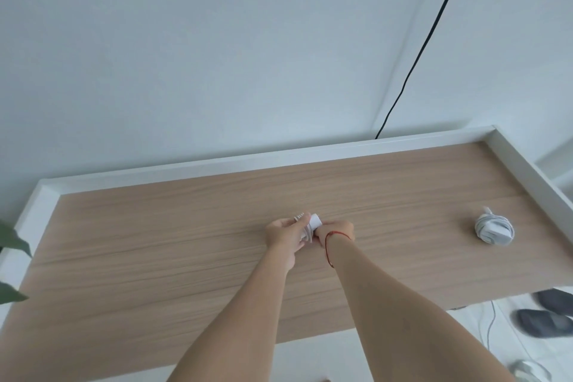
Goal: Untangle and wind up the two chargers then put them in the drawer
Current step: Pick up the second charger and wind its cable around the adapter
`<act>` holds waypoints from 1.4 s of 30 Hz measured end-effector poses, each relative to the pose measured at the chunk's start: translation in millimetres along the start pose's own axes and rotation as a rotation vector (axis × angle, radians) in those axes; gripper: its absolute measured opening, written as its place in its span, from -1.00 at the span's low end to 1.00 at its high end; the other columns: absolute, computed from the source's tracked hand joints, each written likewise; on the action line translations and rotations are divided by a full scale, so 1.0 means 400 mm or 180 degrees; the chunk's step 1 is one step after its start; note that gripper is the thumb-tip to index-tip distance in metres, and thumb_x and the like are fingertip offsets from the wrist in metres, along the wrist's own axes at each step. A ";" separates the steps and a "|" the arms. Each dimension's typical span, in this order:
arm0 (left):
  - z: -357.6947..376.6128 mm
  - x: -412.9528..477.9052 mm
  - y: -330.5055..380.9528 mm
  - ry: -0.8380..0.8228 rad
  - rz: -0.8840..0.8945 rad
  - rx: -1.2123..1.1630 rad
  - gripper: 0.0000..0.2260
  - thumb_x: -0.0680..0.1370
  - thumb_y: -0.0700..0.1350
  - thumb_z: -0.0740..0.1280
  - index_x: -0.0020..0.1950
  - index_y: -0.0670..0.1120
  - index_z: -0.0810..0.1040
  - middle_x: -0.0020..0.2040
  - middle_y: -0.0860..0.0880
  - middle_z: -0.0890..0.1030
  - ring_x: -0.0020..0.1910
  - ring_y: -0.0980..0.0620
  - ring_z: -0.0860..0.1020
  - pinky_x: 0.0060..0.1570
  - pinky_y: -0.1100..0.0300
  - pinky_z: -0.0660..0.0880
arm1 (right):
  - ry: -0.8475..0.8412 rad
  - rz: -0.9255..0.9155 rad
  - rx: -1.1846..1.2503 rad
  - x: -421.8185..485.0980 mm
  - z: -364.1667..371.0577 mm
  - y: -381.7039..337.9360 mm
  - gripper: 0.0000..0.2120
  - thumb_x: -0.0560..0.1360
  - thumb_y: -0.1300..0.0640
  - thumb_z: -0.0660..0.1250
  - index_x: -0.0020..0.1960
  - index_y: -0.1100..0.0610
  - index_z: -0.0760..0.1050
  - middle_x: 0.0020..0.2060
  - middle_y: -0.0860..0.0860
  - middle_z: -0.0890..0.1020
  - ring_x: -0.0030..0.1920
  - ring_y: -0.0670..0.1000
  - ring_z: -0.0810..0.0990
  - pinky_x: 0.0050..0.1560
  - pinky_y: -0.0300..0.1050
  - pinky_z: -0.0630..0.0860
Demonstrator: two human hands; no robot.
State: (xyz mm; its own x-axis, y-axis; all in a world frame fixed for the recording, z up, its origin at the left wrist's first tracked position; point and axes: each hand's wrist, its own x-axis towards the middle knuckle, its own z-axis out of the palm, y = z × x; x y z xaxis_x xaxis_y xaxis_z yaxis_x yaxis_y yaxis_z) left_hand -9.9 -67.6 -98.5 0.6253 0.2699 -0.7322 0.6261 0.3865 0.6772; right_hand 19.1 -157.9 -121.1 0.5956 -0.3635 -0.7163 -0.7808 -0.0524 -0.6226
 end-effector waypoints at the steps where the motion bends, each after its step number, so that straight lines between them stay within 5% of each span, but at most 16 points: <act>1: 0.000 0.001 -0.001 0.0080 0.0002 0.0014 -0.64 0.40 -0.09 0.55 0.02 -0.16 0.44 -0.01 -0.12 0.57 -0.09 -0.02 0.59 -0.01 0.07 0.61 | 0.0041 -0.0006 -0.0072 -0.001 -0.001 -0.008 -0.82 0.40 0.40 0.39 -0.02 0.26 0.65 -0.08 0.16 0.68 -0.08 0.12 0.67 -0.29 -0.26 0.57; 5: -0.006 0.005 -0.005 0.0260 0.0282 0.0501 -0.55 0.42 0.00 0.51 0.16 -0.12 0.39 0.06 -0.09 0.50 -0.05 -0.07 0.54 -0.08 0.04 0.63 | 0.0033 0.0016 -0.0177 0.016 0.019 -0.014 -0.71 0.33 0.43 0.41 0.04 0.30 0.60 -0.05 0.21 0.66 -0.12 0.21 0.68 -0.10 0.10 0.66; 8: -0.009 0.011 -0.012 0.0246 0.0551 0.0953 -0.63 0.44 0.06 0.47 0.12 -0.09 0.48 0.01 -0.04 0.56 -0.13 -0.01 0.54 -0.13 0.08 0.60 | 0.0035 0.0012 -0.0359 0.046 0.033 0.003 -0.72 0.33 0.41 0.43 0.03 0.31 0.58 -0.06 0.22 0.65 -0.13 0.22 0.68 -0.12 0.12 0.66; 12: -0.016 0.019 -0.029 0.0218 0.0759 0.1361 -0.70 0.47 0.11 0.41 0.05 -0.08 0.54 -0.18 0.09 0.52 -0.20 0.08 0.50 -0.17 0.19 0.47 | 0.0054 0.0017 -0.0519 0.010 0.012 -0.003 -0.77 0.32 0.38 0.44 -0.02 0.31 0.58 -0.12 0.20 0.67 -0.21 0.14 0.69 -0.22 0.00 0.67; 14: -0.024 0.026 -0.035 0.0194 0.0720 0.1395 -0.70 0.46 0.12 0.42 0.01 -0.08 0.56 -0.16 0.05 0.57 -0.17 0.05 0.55 -0.06 0.12 0.52 | -0.0056 0.0066 -0.0694 -0.017 -0.007 -0.017 -0.87 0.34 0.38 0.44 -0.14 0.29 0.55 -0.35 0.13 0.66 -0.50 -0.01 0.62 -0.54 -0.26 0.52; 16: -0.033 0.031 -0.029 0.0166 0.0666 0.1323 -0.76 0.48 0.06 0.43 -0.05 -0.09 0.56 -0.18 0.00 0.59 -0.23 0.03 0.56 -0.21 0.16 0.54 | -0.0157 0.0141 -0.0848 -0.028 -0.019 -0.030 -0.86 0.35 0.36 0.45 -0.18 0.24 0.50 -0.41 0.10 0.64 -0.73 -0.08 0.46 -0.73 -0.39 0.27; 18: -0.038 0.037 -0.021 0.0234 0.0674 0.1302 -0.81 0.49 0.00 0.43 -0.12 -0.10 0.54 -0.19 -0.05 0.60 -0.27 0.01 0.56 -0.32 0.21 0.51 | -0.0249 0.0177 -0.0845 -0.031 -0.022 -0.041 -0.81 0.34 0.35 0.49 -0.12 0.26 0.52 -0.23 0.13 0.70 -0.63 -0.03 0.55 -0.72 -0.37 0.29; 23: -0.037 0.060 -0.015 0.0449 0.0670 0.1319 -0.80 0.46 -0.02 0.46 -0.25 -0.06 0.52 -0.25 -0.03 0.62 -0.21 -0.08 0.62 -0.12 0.06 0.60 | -0.0360 0.0193 -0.0650 -0.034 -0.011 -0.047 -0.77 0.32 0.34 0.50 -0.06 0.27 0.55 -0.16 0.13 0.71 -0.45 0.02 0.65 -0.70 -0.33 0.35; 26: -0.032 0.070 -0.014 0.0553 0.0635 0.1193 -0.81 0.46 0.01 0.46 -0.16 -0.10 0.57 -0.19 -0.07 0.66 -0.23 -0.08 0.63 -0.20 0.10 0.58 | -0.0336 0.0022 -0.0712 -0.033 -0.015 -0.054 -0.90 0.38 0.31 0.44 -0.17 0.22 0.53 -0.32 0.08 0.69 -0.49 -0.06 0.56 -0.71 -0.40 0.27; 29: -0.026 0.075 -0.015 0.0682 0.0630 0.1007 -0.79 0.45 0.02 0.46 -0.14 -0.11 0.58 -0.17 -0.08 0.67 -0.21 -0.09 0.63 -0.14 0.10 0.59 | -0.0296 -0.0198 -0.0768 -0.032 -0.027 -0.052 -0.81 0.42 0.25 0.39 -0.33 0.14 0.45 -0.53 -0.02 0.54 -0.52 -0.11 0.43 -0.73 -0.45 0.18; 31: -0.021 0.076 -0.014 0.0734 0.0651 0.0976 -0.77 0.45 0.05 0.45 -0.13 -0.11 0.59 -0.18 -0.07 0.66 -0.20 -0.08 0.62 -0.09 0.08 0.59 | -0.0344 -0.0376 -0.0611 -0.028 -0.035 -0.040 -0.77 0.44 0.24 0.32 -0.39 0.13 0.46 -0.48 -0.01 0.58 -0.46 -0.09 0.52 -0.56 -0.43 0.37; 33: -0.015 0.077 -0.013 0.0739 0.0741 0.1041 -0.74 0.46 0.11 0.42 -0.13 -0.09 0.60 -0.21 -0.02 0.64 -0.18 -0.06 0.62 -0.07 0.09 0.58 | -0.0497 -0.0551 -0.0440 -0.025 -0.037 -0.024 -0.82 0.39 0.25 0.35 -0.38 0.10 0.56 -0.33 0.07 0.70 -0.24 0.00 0.68 -0.17 -0.25 0.59; 35: -0.010 0.073 -0.014 0.0663 0.0821 0.1120 -0.74 0.47 0.16 0.39 -0.15 -0.03 0.61 -0.25 0.05 0.61 -0.18 -0.01 0.60 -0.04 0.11 0.58 | -0.0697 -0.0734 -0.0279 -0.017 -0.035 -0.008 -0.85 0.35 0.31 0.42 -0.32 0.08 0.61 -0.20 0.13 0.72 -0.07 0.09 0.71 0.10 -0.05 0.61; 42: -0.028 0.083 -0.016 0.0249 0.0863 0.1230 -0.71 0.44 0.10 0.44 0.04 -0.06 0.70 -0.09 0.00 0.68 -0.05 -0.04 0.65 0.04 -0.04 0.61 | -0.0810 -0.1314 -0.0464 -0.022 -0.026 0.005 -0.89 0.41 0.33 0.45 -0.10 0.16 0.64 -0.20 0.02 0.66 -0.13 -0.02 0.62 -0.02 -0.24 0.48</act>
State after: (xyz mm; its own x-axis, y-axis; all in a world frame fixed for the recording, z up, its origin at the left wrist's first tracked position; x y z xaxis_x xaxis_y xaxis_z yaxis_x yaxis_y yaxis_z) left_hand 1.8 -51.3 -128.0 0.7623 0.3871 -0.5187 0.5819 -0.0592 0.8111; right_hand 10.2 -164.5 -112.6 0.8732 -0.0477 -0.4851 -0.4779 -0.2798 -0.8327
